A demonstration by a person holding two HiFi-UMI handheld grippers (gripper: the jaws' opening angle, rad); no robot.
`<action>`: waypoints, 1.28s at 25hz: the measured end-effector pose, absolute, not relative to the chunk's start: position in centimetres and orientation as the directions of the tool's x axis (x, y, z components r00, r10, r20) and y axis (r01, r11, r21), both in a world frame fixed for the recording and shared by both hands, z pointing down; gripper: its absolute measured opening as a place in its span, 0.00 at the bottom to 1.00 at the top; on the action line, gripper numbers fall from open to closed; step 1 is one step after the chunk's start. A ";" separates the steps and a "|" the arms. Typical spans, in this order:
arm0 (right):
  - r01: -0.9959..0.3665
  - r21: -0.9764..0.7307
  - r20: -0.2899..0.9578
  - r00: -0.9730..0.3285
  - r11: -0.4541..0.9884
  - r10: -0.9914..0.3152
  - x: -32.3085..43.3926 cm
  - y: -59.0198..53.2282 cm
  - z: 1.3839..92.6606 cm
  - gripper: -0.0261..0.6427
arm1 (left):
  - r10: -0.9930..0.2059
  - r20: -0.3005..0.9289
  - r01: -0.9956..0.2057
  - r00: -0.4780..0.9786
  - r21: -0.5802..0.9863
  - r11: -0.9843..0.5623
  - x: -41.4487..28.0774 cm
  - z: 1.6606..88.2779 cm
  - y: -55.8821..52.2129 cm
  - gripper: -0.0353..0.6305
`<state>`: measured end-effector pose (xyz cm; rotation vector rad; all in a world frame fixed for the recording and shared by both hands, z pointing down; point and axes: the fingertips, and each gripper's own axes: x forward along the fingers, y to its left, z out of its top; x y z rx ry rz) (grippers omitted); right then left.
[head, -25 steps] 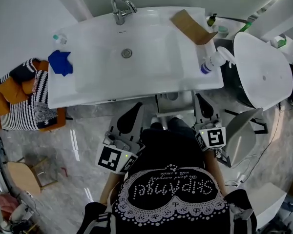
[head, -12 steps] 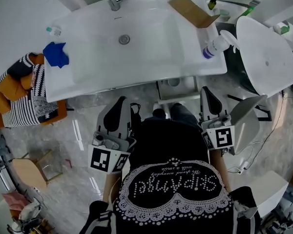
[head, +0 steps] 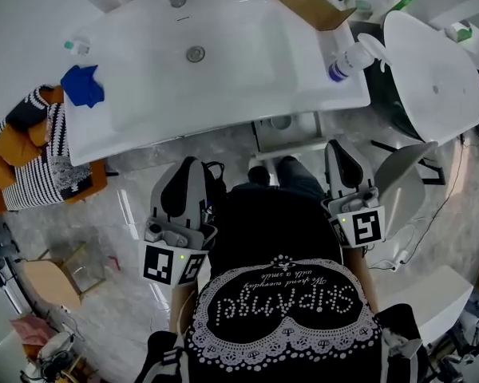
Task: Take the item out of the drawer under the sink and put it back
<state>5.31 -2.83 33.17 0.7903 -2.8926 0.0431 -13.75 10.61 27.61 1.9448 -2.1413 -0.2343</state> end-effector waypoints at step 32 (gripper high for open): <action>-0.451 0.102 0.233 -0.856 0.887 -0.462 5.8 -2.7 34.8 0.07 | -0.991 0.081 -0.942 -0.111 0.308 0.131 -12.0 27.8 10.6 0.06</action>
